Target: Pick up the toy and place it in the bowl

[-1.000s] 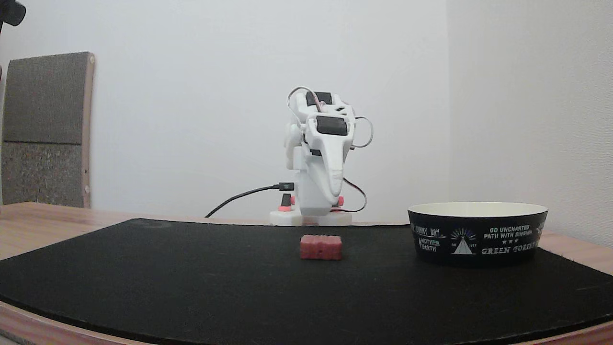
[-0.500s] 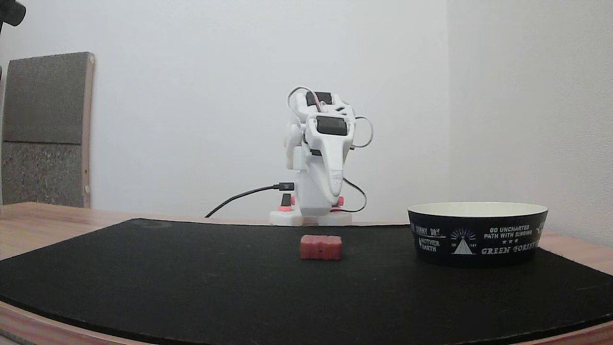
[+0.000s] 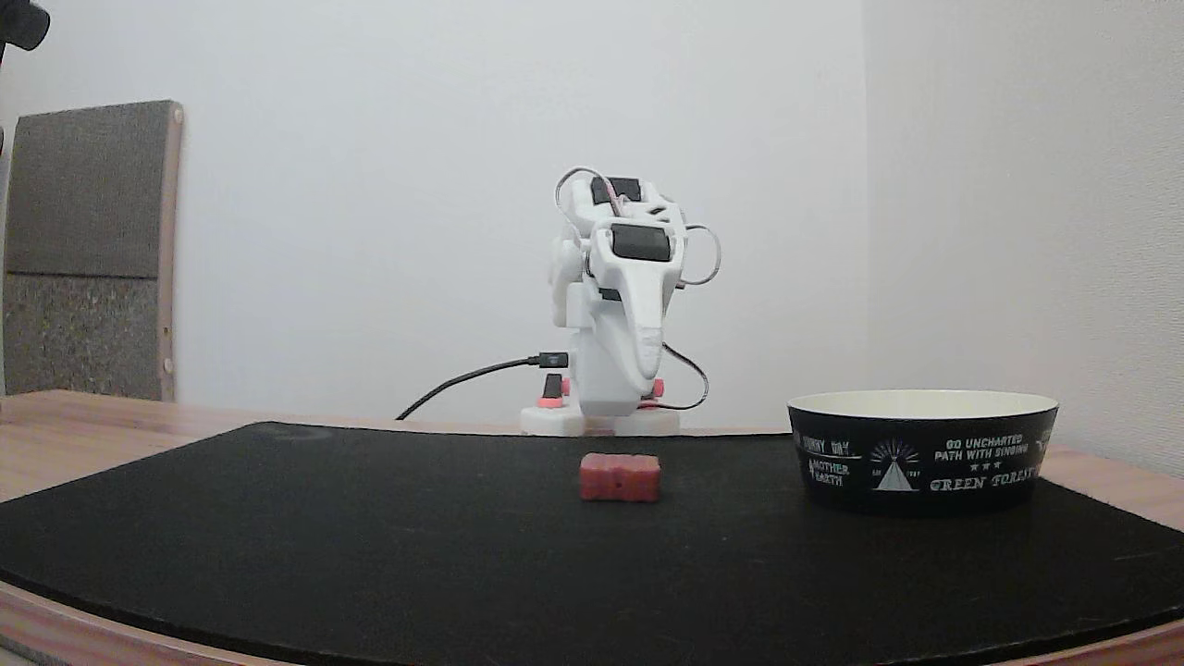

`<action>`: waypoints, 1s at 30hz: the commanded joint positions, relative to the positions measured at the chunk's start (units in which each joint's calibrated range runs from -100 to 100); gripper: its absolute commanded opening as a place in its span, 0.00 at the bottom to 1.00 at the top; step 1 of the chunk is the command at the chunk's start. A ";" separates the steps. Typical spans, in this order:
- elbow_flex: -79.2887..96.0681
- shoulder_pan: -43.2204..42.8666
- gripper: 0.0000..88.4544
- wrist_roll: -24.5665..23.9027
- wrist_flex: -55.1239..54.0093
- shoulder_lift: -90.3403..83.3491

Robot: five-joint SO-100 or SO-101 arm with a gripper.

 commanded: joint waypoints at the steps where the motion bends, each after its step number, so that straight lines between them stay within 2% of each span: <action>1: 0.69 0.38 0.16 0.05 0.03 -0.83; 2: 0.69 0.46 0.27 0.00 0.12 -0.83; 7: 0.69 0.38 0.50 -0.06 0.12 -0.83; 18: -2.20 0.63 0.51 -0.06 -0.22 3.92; 30: -42.49 0.54 0.50 -0.11 0.63 61.69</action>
